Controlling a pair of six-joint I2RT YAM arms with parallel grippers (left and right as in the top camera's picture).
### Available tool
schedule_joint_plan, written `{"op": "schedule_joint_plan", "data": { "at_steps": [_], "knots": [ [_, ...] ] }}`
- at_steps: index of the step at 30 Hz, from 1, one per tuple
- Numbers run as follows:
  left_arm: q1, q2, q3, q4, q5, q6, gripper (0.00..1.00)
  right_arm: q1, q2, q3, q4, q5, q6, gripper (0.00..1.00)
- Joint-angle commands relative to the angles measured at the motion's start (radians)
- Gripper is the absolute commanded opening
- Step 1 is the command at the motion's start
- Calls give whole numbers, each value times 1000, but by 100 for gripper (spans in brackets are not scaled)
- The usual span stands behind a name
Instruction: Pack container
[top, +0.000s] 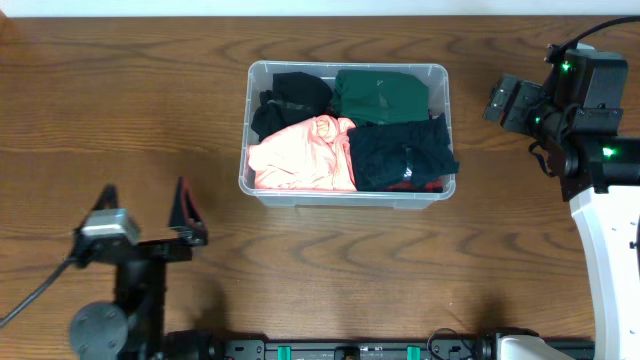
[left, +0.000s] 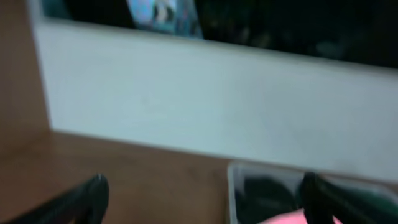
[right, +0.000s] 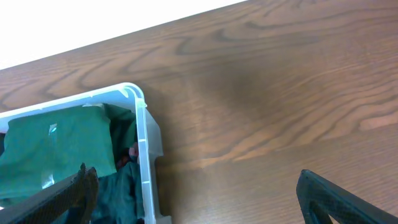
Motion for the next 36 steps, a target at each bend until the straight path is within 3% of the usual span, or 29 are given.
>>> {"op": "schedule_joint_plan", "data": {
  "at_steps": [1,14,30,36],
  "knots": [
    [-3,-60,-105,76,58,13,98,-3,7,12,-2,7,-2,99],
    [-3,-237,-378,115,57,13,98,-3,7,12,-2,7,-1,99],
    [-3,-236,-577,225,53,13,98,-1,7,12,-2,7,-1,99],
    [-3,-236,-594,161,46,17,98,-2,7,12,-2,7,-1,99]
  ]
}}
